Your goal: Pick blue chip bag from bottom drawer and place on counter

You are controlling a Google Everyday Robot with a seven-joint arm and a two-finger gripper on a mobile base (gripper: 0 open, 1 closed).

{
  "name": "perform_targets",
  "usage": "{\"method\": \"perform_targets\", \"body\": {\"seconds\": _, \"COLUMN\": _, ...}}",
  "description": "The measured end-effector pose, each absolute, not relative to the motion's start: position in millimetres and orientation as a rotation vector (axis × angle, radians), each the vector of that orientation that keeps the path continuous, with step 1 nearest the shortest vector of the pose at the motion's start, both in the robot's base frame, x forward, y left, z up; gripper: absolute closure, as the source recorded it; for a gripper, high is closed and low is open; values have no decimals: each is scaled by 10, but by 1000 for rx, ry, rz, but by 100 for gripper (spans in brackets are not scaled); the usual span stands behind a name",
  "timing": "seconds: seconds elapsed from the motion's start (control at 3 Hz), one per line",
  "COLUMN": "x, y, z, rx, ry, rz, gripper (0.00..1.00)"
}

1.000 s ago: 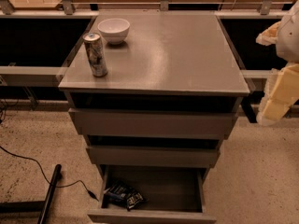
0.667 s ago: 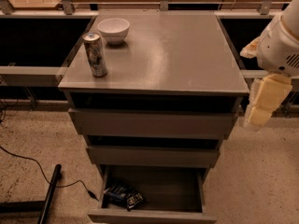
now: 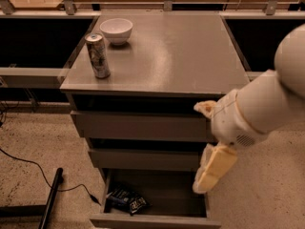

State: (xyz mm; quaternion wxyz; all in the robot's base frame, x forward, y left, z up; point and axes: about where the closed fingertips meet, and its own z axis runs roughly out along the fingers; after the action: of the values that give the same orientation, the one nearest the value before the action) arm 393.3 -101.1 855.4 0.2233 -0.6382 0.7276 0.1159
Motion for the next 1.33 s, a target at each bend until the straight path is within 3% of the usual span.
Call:
{"method": "perform_targets", "body": {"seconds": 0.33, "x": 3868, "y": -889, "z": 8282, "rx": -1745, "ry": 2008, "rz": 334, "gripper": 0}}
{"method": "perform_targets", "body": {"seconds": 0.67, "x": 3891, "y": -615, "z": 8250, "rx": -1813, "ry": 1935, "rz": 493, "gripper": 0}}
{"method": "perform_targets", "body": {"seconds": 1.33, "x": 3335, "y": 79, "z": 7415, "rx": -1588, "ry": 1854, "rz": 834, "gripper": 0}}
